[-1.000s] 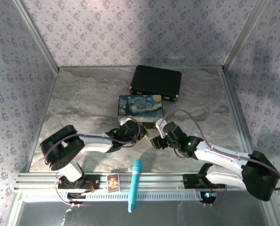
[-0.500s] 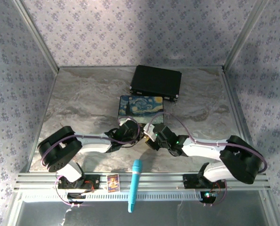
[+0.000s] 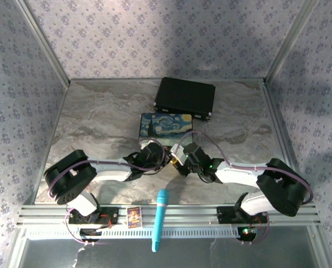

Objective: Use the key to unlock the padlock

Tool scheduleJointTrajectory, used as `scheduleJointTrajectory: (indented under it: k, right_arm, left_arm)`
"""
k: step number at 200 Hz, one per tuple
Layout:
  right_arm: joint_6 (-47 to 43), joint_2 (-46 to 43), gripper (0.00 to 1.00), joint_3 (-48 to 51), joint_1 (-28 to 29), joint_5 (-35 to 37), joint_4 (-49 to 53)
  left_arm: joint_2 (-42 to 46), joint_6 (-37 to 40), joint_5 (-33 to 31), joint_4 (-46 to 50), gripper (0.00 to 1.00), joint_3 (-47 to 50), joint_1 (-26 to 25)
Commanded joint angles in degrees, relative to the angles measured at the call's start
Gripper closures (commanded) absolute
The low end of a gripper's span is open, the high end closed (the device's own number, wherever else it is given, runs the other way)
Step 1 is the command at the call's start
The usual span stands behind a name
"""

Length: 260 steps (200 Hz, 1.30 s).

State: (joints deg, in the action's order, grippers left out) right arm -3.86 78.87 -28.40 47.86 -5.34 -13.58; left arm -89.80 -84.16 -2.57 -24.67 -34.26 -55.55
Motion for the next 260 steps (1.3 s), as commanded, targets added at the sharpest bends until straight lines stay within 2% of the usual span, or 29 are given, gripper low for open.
scheduleJointTrajectory:
  k: [1,54,79,129,154,260]
  right_arm:
    - [4.7,0.3,0.92,1.4,-4.0,-11.0,-6.2]
    - [16.5,0.7,0.95,7.7,-13.4,-22.7,-18.6]
    - [18.8,0.7,0.93,7.8,-16.0,-26.0,-18.7]
    - [22.2,-0.2,0.75,9.6,-18.7,-20.7,-17.9]
    - [25.3,0.6,0.67,9.8,-20.4,-21.5,-18.8]
    - [29.2,1.6,0.65,9.2,-20.3,-21.1,-18.9]
  left_arm:
    - [-0.2,-2.5,5.0,3.8,1.0,2.6,-0.6]
    - [-0.1,-2.3,5.5,1.5,1.0,3.7,-0.9]
    - [-0.1,-2.1,6.4,0.3,1.0,4.0,-0.9]
    - [-0.2,-2.2,7.1,-1.6,1.0,4.9,-0.9]
    - [-0.3,-2.2,7.3,-2.1,1.0,5.1,-1.1]
    - [-0.6,-2.4,7.0,-1.9,1.0,5.1,-1.4]
